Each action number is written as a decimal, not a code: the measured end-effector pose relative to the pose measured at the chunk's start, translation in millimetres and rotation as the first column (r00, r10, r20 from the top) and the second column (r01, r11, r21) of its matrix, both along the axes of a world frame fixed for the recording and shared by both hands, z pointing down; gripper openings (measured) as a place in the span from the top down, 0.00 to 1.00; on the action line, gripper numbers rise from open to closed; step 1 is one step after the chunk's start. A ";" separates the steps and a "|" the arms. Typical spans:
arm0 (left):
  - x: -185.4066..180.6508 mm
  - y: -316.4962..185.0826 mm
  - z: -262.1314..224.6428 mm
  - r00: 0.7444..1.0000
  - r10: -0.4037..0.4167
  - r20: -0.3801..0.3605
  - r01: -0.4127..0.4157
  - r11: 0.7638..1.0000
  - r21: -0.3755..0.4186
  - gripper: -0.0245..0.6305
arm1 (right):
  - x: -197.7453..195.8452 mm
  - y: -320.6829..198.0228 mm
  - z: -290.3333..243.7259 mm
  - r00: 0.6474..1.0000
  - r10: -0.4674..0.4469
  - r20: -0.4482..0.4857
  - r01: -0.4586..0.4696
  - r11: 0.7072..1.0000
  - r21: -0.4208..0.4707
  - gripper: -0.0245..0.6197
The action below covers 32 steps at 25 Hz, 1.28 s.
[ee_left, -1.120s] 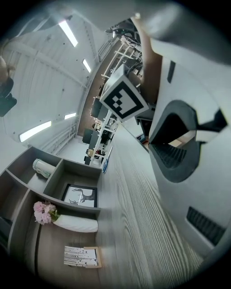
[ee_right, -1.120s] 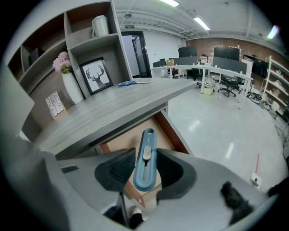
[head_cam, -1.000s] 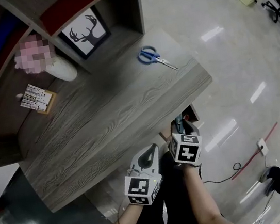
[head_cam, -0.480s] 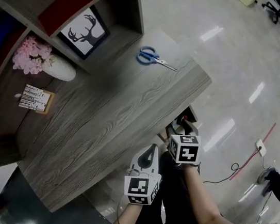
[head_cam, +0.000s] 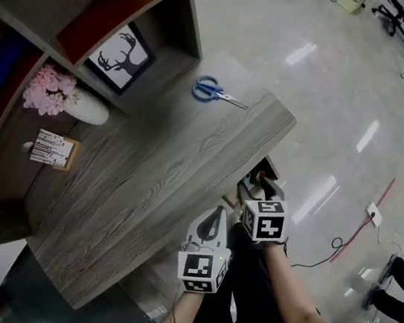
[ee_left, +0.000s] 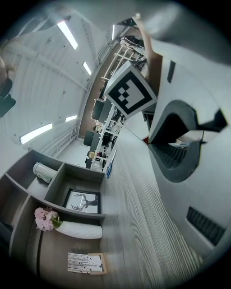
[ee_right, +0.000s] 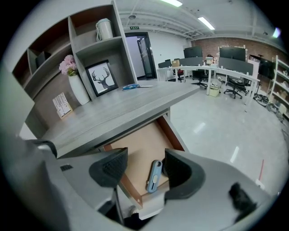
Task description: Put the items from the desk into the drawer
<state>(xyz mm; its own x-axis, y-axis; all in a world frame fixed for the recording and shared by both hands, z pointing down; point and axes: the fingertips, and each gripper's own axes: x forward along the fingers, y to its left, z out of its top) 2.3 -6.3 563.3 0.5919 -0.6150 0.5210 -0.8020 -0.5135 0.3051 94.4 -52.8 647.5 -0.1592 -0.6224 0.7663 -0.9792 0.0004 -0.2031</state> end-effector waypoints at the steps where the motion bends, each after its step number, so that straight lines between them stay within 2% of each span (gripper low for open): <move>1: 0.5 -0.6 -1.5 1.000 0.001 -0.001 -0.001 1.000 0.003 0.95 | 0.6 0.2 -2.4 1.000 0.000 0.002 0.000 1.000 0.003 0.56; 4: 1.2 -3.0 -6.2 1.000 0.005 -0.001 -0.005 1.000 0.015 0.95 | 2.4 0.1 -10.6 1.000 0.006 0.009 -0.006 1.000 0.013 0.57; 6: 1.4 -4.1 -10.7 1.000 0.007 0.001 -0.007 1.000 0.023 0.95 | 7.3 1.1 -18.8 1.000 0.025 -0.013 -0.024 0.999 0.023 0.63; 7: 1.6 -4.7 -13.2 1.000 0.007 0.001 -0.007 1.000 0.027 0.95 | 11.6 1.1 -24.6 0.999 0.040 -0.037 -0.038 0.999 0.034 0.74; 8: 1.6 -5.6 -15.9 1.000 0.007 0.000 -0.007 0.999 0.031 0.95 | 15.6 0.6 -30.8 0.997 0.054 -0.061 -0.051 0.997 0.049 0.90; 9: 1.3 -6.7 -18.7 1.000 0.006 -0.001 -0.006 0.999 0.035 0.95 | 18.0 0.3 -35.9 0.995 0.063 -0.074 -0.059 0.996 0.063 0.91; 15: -0.1 -13.3 -39.2 1.000 0.013 -0.012 -0.012 0.998 0.066 0.95 | 14.5 6.1 -60.8 0.996 0.060 -0.063 -0.054 0.993 0.103 0.94; 22: -2.7 -17.6 -68.3 1.000 0.017 -0.023 -0.014 0.994 0.105 0.95 | 6.5 7.9 -101.8 0.997 -0.002 -0.077 0.016 0.984 0.180 0.95; 29: -7.4 -27.1 -105.1 0.999 -0.004 -0.048 0.011 0.988 0.152 0.95 | 5.8 -5.8 -168.7 0.988 0.018 -0.155 0.038 0.936 0.349 0.95; 32: -6.8 -29.1 -119.7 0.998 0.001 -0.055 0.009 0.985 0.174 0.95 | 0.5 -8.6 -189.1 0.989 0.015 -0.146 0.043 0.921 0.387 0.95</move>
